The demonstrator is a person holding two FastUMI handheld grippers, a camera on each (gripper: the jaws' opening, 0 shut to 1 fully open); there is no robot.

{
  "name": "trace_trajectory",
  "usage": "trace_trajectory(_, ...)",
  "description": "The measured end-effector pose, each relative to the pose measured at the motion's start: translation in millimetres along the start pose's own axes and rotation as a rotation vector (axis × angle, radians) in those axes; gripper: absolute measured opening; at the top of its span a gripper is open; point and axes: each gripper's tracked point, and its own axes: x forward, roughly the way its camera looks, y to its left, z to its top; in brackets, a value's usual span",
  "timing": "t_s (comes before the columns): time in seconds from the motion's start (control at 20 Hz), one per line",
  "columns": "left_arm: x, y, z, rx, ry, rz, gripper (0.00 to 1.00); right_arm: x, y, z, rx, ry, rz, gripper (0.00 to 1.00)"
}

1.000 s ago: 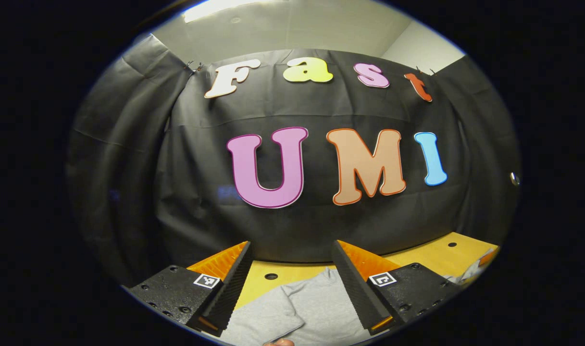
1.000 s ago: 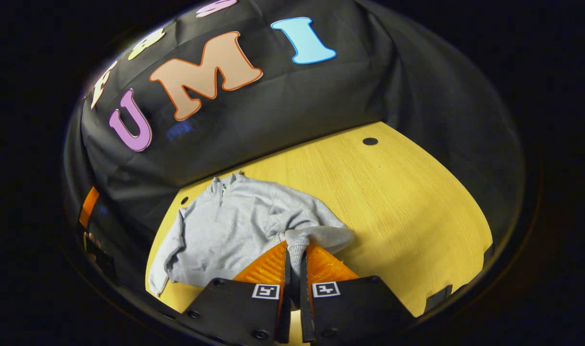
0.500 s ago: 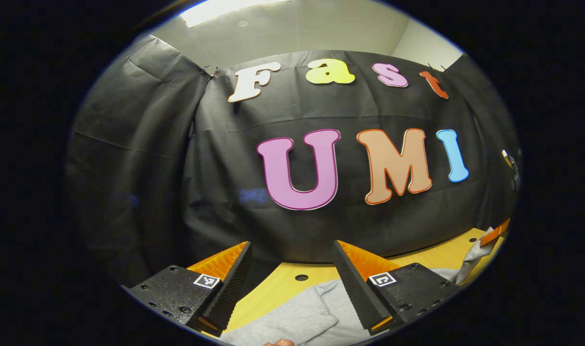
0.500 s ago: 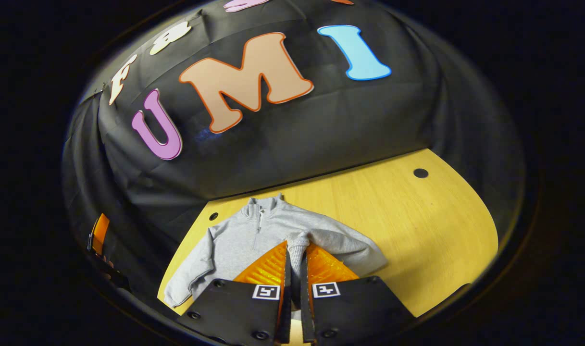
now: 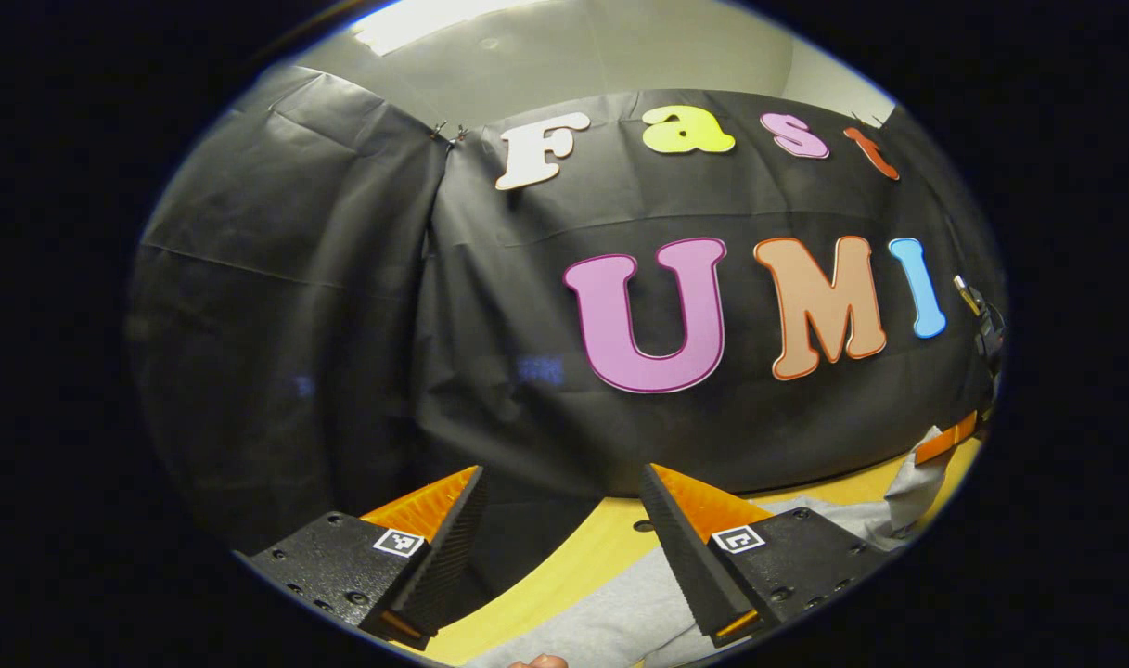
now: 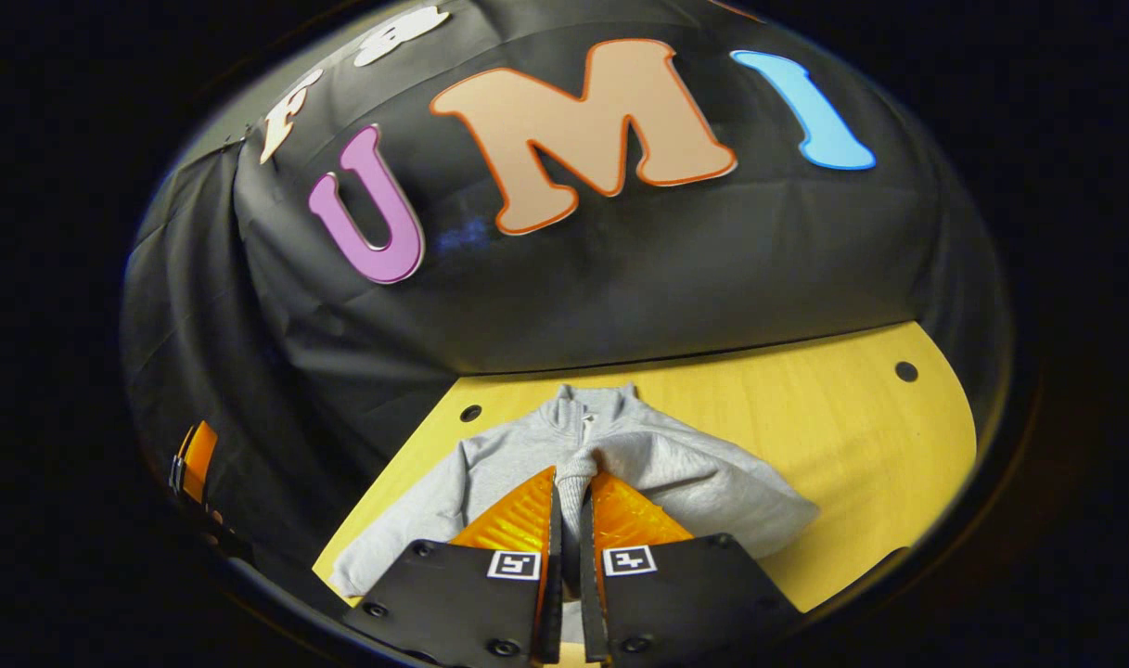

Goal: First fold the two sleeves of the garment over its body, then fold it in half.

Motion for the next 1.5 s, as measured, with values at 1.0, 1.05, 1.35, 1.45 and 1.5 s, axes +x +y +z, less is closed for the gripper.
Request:
trace_trajectory(1.0, -15.0, 125.8, -51.5, 0.001, 0.102, 0.204, 0.97, 142.7, 119.4, -129.0, -0.319, 0.336, 0.096, 0.10)
trace_trajectory(1.05, -14.6, 128.7, -53.1, 0.000, 0.107, 0.210, 0.96, 144.9, 119.4, -133.6, -0.317, 0.359, 0.087, 0.10)
trace_trajectory(1.35, -13.6, 140.0, -72.1, -0.014, 0.141, 0.222, 1.00, 139.3, 166.0, -129.0, -0.182, 0.328, 0.235, 0.73)
trace_trajectory(1.45, -13.7, 139.5, -91.1, -0.026, 0.182, 0.213, 0.97, 137.1, 166.2, -114.7, -0.202, 0.275, 0.237, 0.84)
trace_trajectory(1.5, -13.1, 137.8, -103.6, -0.031, 0.203, 0.205, 0.97, 136.0, 163.5, -107.4, -0.220, 0.247, 0.228, 0.91)
